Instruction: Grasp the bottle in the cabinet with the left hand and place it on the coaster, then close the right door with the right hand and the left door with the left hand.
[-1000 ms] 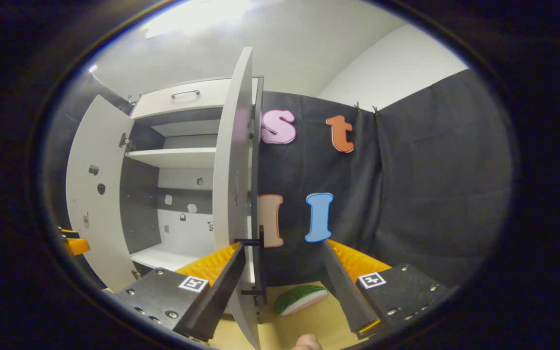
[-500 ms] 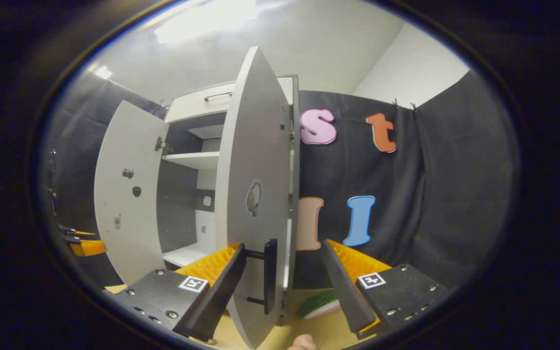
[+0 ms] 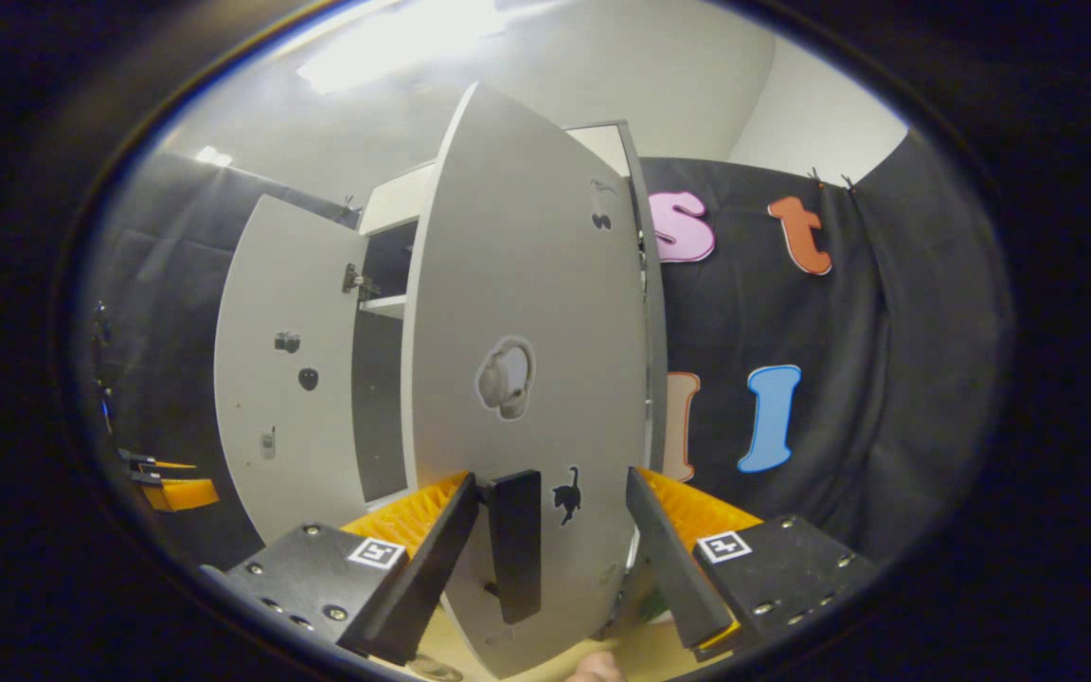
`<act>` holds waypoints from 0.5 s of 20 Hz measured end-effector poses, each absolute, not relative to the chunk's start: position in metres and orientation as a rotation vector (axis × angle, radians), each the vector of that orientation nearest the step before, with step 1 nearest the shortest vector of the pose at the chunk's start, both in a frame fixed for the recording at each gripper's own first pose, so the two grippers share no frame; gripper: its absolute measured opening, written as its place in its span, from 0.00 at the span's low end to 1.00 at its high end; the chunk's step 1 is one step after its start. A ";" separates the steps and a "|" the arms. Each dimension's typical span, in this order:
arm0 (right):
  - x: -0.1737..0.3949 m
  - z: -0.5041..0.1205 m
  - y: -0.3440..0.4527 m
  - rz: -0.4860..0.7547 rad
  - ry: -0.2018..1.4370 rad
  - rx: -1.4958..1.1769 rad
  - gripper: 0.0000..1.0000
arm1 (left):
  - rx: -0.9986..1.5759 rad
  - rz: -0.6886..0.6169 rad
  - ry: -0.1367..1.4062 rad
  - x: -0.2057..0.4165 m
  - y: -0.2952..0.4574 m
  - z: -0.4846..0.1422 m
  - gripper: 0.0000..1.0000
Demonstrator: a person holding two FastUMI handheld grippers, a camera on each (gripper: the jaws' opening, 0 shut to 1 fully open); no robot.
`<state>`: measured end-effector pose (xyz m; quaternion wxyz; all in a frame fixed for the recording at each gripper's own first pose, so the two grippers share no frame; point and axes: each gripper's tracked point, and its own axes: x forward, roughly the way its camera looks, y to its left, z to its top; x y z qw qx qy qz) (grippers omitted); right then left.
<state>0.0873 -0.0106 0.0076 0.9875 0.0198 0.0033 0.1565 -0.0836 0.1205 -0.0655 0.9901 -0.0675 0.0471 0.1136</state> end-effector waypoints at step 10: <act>0.128 -0.004 0.050 0.352 0.027 0.090 0.99 | -0.125 0.334 0.101 -0.114 0.156 -0.066 0.97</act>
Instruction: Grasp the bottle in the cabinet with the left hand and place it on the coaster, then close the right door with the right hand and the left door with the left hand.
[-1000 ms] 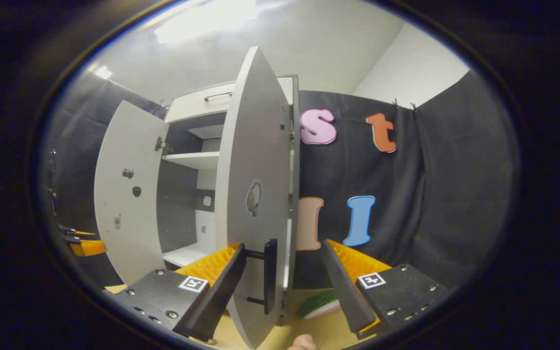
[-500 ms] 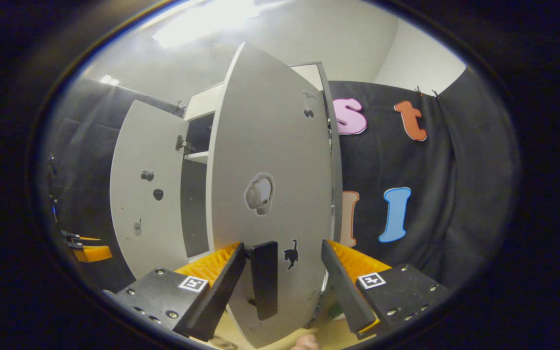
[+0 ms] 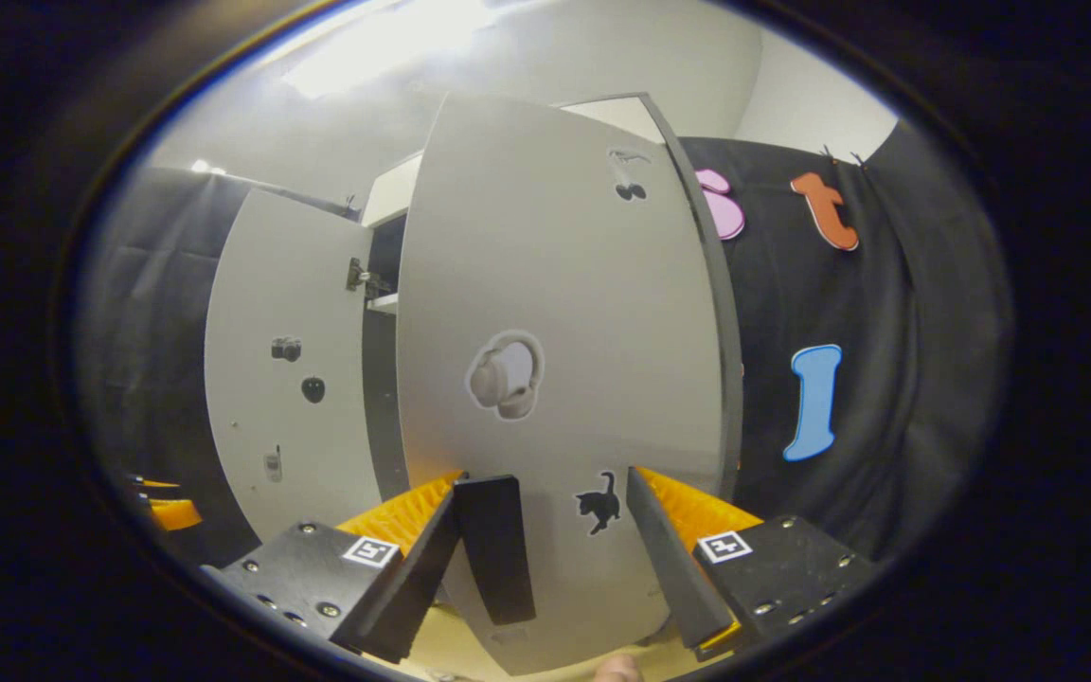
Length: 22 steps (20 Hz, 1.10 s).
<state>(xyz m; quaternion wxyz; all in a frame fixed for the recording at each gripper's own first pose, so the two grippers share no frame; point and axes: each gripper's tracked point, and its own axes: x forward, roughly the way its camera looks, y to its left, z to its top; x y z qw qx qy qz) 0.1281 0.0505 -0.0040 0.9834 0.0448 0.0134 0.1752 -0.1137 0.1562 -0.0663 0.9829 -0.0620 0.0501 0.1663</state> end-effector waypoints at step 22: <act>0.200 -0.016 0.110 0.275 0.031 0.100 0.99 | -0.136 0.453 0.109 -0.131 0.213 -0.077 0.97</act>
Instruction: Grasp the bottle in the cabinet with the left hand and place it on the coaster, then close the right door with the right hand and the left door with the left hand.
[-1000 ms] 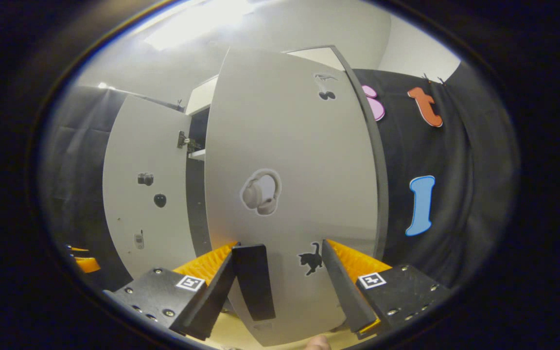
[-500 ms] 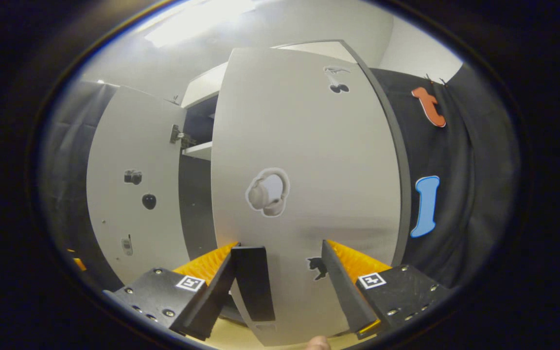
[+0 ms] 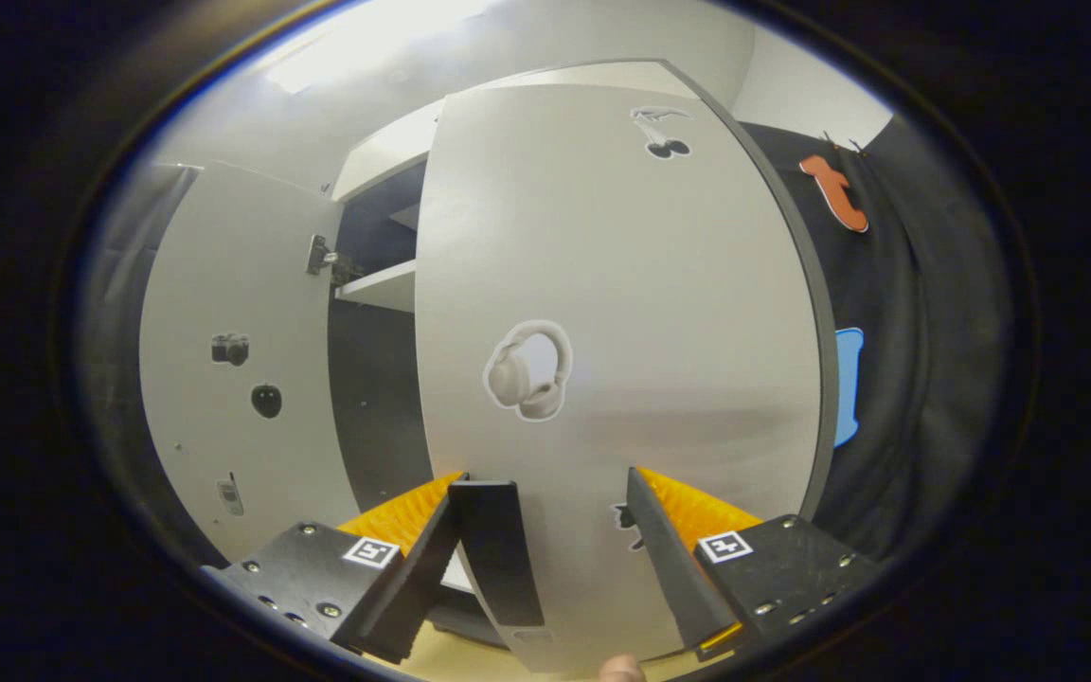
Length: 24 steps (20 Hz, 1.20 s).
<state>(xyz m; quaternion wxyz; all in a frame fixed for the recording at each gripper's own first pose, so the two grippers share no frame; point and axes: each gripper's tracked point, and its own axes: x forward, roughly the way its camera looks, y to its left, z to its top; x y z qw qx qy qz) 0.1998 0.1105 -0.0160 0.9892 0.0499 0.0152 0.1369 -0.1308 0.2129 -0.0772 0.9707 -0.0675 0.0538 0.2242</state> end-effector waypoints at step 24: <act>0.240 -0.021 0.120 0.129 -0.035 0.024 0.99 | -0.128 0.482 0.113 -0.114 0.252 -0.092 0.97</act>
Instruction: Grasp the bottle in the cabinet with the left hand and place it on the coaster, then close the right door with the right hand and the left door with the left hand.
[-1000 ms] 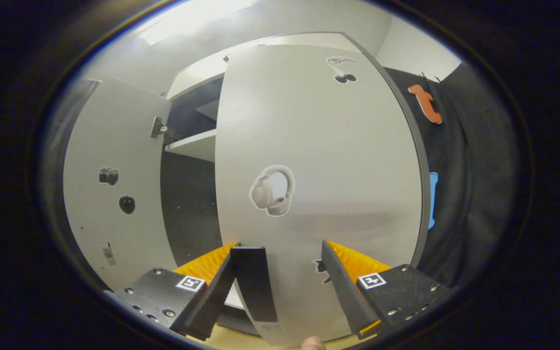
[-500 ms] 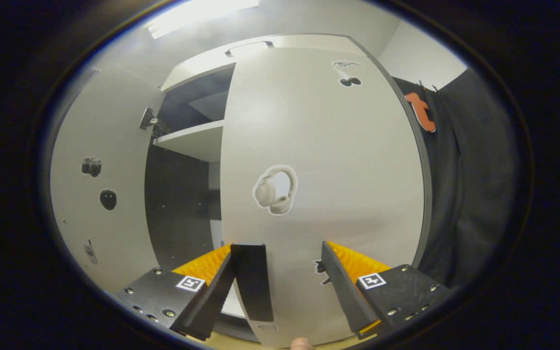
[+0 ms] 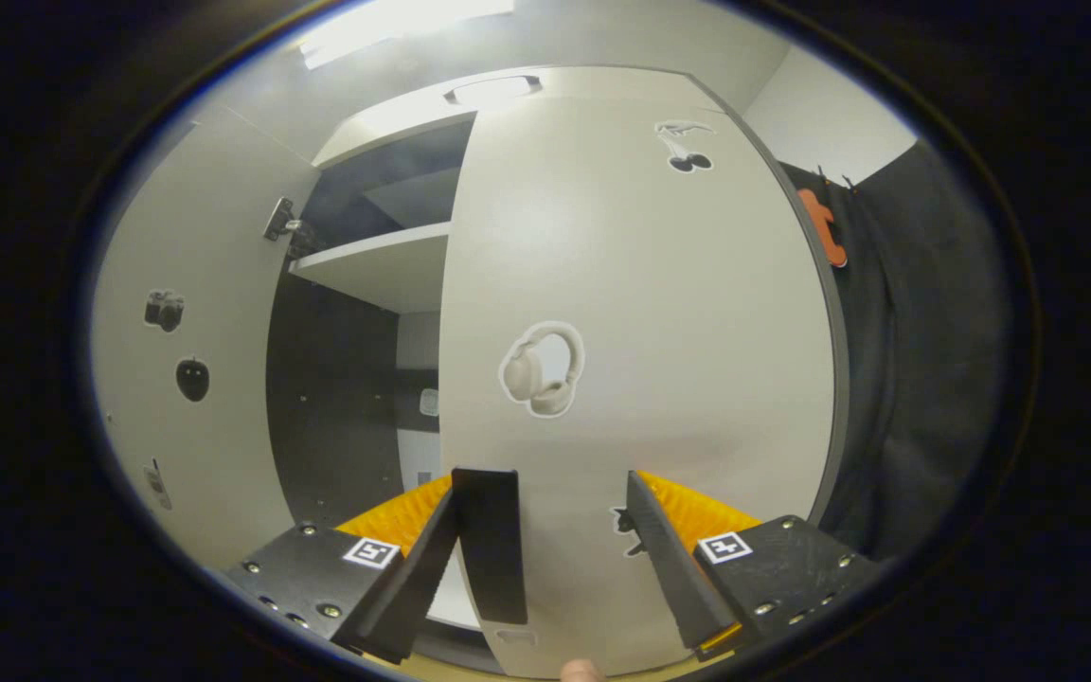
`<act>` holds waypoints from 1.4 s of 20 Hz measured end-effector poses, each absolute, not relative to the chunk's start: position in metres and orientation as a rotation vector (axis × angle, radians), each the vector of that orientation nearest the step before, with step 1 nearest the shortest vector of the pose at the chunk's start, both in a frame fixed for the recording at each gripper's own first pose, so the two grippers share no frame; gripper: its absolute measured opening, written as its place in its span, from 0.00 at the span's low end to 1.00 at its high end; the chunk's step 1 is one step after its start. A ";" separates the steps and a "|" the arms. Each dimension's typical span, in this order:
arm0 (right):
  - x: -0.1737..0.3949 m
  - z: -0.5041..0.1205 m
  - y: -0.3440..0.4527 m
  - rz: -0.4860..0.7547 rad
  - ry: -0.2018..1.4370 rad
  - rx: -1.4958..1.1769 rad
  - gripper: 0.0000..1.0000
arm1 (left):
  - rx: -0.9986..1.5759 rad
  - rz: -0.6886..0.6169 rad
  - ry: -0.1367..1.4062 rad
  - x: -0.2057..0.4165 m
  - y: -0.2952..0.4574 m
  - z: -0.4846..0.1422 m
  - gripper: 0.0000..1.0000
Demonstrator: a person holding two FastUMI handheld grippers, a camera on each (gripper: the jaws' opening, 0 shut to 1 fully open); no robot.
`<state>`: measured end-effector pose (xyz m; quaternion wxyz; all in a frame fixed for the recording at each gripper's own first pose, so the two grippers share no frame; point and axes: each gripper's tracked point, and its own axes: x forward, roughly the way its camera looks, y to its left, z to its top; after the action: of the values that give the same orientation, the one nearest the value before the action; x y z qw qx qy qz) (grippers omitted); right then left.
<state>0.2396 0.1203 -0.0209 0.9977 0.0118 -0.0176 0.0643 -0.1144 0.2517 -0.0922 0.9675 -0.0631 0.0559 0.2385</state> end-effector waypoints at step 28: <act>0.184 -0.009 0.075 0.020 -0.113 0.012 0.99 | -0.034 0.110 -0.059 -0.002 0.279 -0.004 0.89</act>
<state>0.1839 0.0748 -0.0088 0.9983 0.0059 -0.0567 0.0099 -0.0023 0.2793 -0.0039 0.9979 -0.0170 -0.0294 0.0549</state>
